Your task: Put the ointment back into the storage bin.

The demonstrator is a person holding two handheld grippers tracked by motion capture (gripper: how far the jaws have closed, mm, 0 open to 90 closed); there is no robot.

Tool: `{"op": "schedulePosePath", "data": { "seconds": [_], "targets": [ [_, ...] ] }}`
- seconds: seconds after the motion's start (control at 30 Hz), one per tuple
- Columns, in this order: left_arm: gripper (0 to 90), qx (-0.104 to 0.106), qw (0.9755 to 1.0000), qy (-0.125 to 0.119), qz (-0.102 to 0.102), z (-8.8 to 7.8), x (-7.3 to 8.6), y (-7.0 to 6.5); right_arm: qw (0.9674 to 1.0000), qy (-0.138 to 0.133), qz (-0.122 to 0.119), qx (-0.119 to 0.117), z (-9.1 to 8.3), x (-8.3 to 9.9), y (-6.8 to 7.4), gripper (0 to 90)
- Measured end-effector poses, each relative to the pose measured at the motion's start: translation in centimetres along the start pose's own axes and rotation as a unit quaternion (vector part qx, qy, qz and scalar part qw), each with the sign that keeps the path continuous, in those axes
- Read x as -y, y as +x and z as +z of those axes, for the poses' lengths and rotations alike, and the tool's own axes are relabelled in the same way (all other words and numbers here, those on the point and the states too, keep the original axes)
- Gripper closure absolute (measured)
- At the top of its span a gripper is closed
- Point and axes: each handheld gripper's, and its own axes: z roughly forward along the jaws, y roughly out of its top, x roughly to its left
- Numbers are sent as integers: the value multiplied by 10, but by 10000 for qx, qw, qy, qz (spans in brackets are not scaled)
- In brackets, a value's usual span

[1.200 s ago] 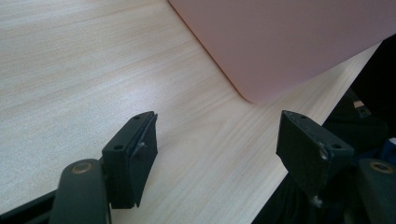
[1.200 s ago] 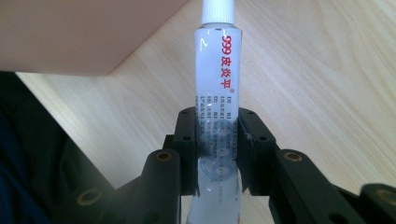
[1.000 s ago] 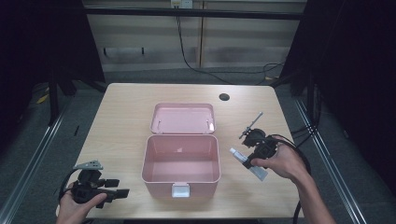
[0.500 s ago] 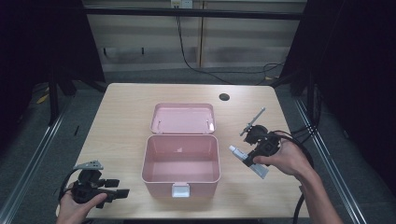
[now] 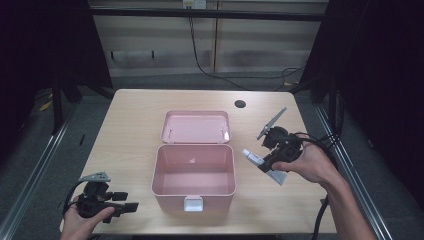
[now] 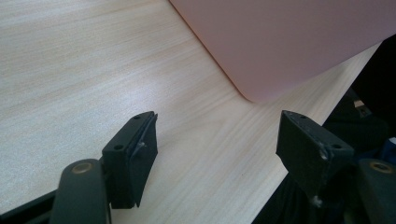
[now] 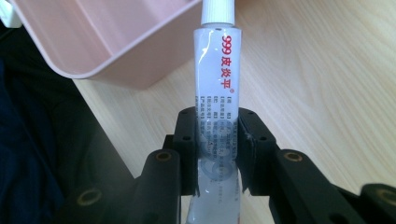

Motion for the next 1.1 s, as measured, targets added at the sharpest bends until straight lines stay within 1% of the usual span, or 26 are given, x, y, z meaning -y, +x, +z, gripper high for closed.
{"op": "schedulePosePath", "data": {
  "seconds": [0.17, 0.23, 0.37, 0.4, 0.43, 0.5, 0.53, 0.57, 0.67, 0.73, 0.77, 0.83, 0.9, 0.93, 0.97, 1.0, 1.07, 1.1],
  "targets": [
    [290, 7, 10000, 15, 6, 0, 0, 0, 9997, 62, -217, -96, -1, -8, 8, 721],
    [290, -7, 10000, -8, -3, 0, 0, 0, 9994, 42, -320, -144, -1, -13, 12, 721],
    [290, 4, 10000, -24, -24, 0, 0, 0, 9981, 88, -567, -204, -3, -25, 21, 721],
    [290, 4, 10000, -24, -24, 0, 0, 0, 9981, 88, -567, -204, -3, -25, 21, 721],
    [290, 10, 10000, -27, -24, 0, 0, 0, 9971, 88, -703, -262, -4, -30, 26, 721],
    [290, 8, 10000, -22, -21, 0, 0, 0, 9960, 99, -838, -302, -3, -34, 30, 720],
    [290, 8, 10000, -22, -21, 0, 0, 0, 9960, 99, -838, -302, -3, -34, 30, 720],
    [290, 12, 10000, -24, -17, 0, 0, 0, 9951, 118, -931, -325, -2, -37, 33, 721],
    [290, 15, 10000, -26, -7, -1, 0, 0, 9933, 118, -1087, -361, -1, -42, 37, 721],
    [290, 12, 10000, -25, -9, -1, 0, 0, 9931, 93, -1110, -380, -1, -44, 39, 721],
    [290, 12, 10000, -27, -9, 0, 0, 0, 9913, 90, -1251, -397, -1, -47, 42, 720],
    [290, 9, 10000, -36, -18, 0, 0, -1, 9897, 78, -1357, -456, 0, -51, 46, 720],
    [290, 11, 10000, -28, -4, 0, 0, 0, 9873, 98, -1513, -483, 0, -54, 49, 720],
    [290, 12, 10000, -28, -3, -1, 0, 0, 9858, 48, -1599, -506, 1, -56, 51, 720],
    [290, 12, 10000, -28, -3, -1, 0, 0, 9858, 48, -1599, -506, 1, -56, 51, 720],
    [290, 12, 10000, -27, -3, -1, 0, 0, 9848, 76, -1653, -523, 1, -58, 53, 721],
    [290, 18, 10000, -28, -3, -1, 0, 0, 9810, 110, -1848, -586, 3, -64, 58, 720],
    [290, 19, 10000, -29, 0, -1, 0, 0, 9802, 87, -1889, -584, 3, -66, 60, 720]
  ]
}}
